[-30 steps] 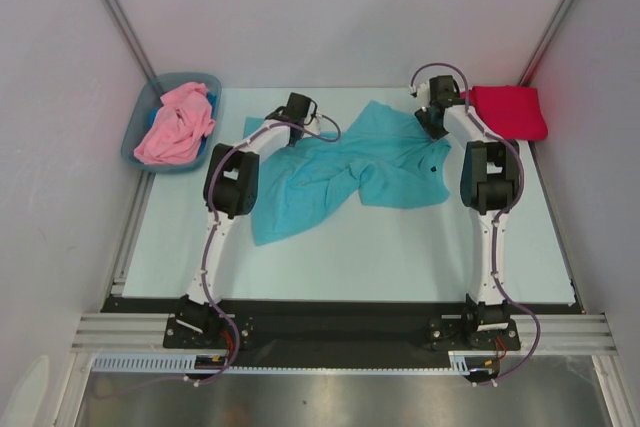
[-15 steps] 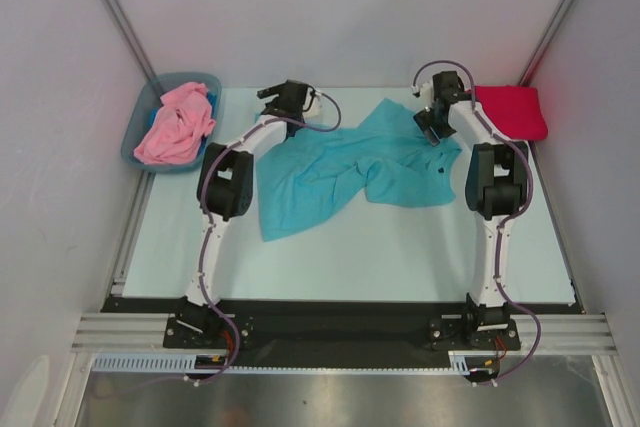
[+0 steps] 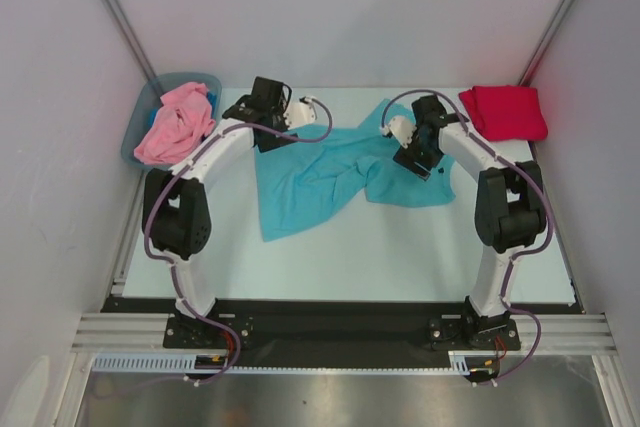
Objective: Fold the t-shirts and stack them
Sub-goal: Flatten the tshirt out
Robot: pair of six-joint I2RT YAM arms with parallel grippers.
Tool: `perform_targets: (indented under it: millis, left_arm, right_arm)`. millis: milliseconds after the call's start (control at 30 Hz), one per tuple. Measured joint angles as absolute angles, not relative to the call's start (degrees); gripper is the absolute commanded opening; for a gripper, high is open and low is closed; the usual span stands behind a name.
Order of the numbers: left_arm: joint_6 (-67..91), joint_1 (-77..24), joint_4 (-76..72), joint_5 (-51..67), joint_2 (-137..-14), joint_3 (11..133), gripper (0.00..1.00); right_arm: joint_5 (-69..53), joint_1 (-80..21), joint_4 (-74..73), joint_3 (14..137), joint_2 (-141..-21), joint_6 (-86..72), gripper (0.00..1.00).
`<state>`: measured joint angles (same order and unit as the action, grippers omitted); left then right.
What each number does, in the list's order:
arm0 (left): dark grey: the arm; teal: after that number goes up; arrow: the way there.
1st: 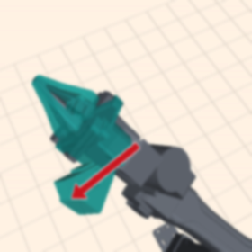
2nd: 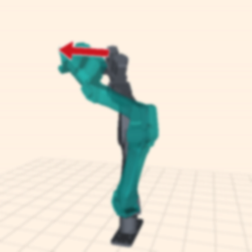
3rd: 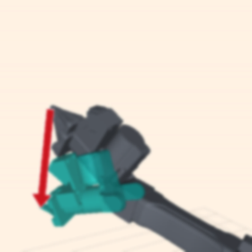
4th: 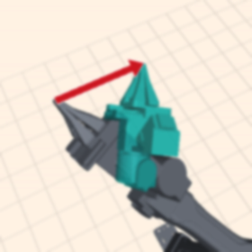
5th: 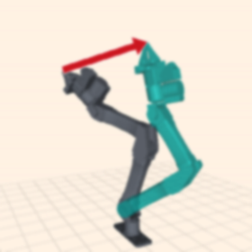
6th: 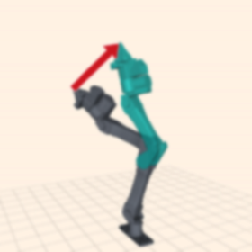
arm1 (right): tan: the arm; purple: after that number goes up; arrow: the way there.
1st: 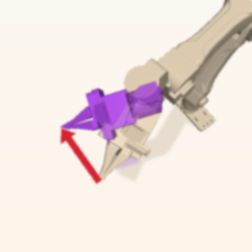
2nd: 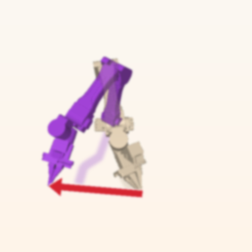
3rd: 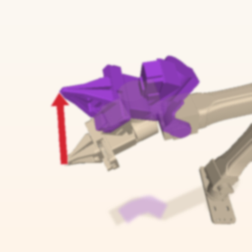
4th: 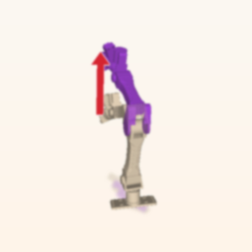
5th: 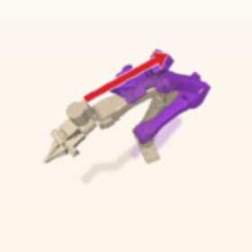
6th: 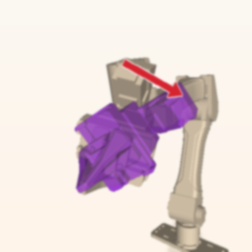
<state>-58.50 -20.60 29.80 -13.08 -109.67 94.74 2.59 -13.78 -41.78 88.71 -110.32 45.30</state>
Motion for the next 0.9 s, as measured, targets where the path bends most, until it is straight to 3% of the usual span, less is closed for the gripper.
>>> perform_targets:
  millis: [333,900]
  left_arm:
    - [-64.27,-24.45,26.00,-8.56,-103.59,72.18,1.00]
    - [-65.10,-26.00,32.80,-0.25,-100.64,71.09,1.00]
  right_arm:
    - [3.01,-16.36,-45.60,83.20,-110.28,53.93,0.72]
    - [2.94,-18.81,-49.95,83.94,-111.46,58.13,0.72]
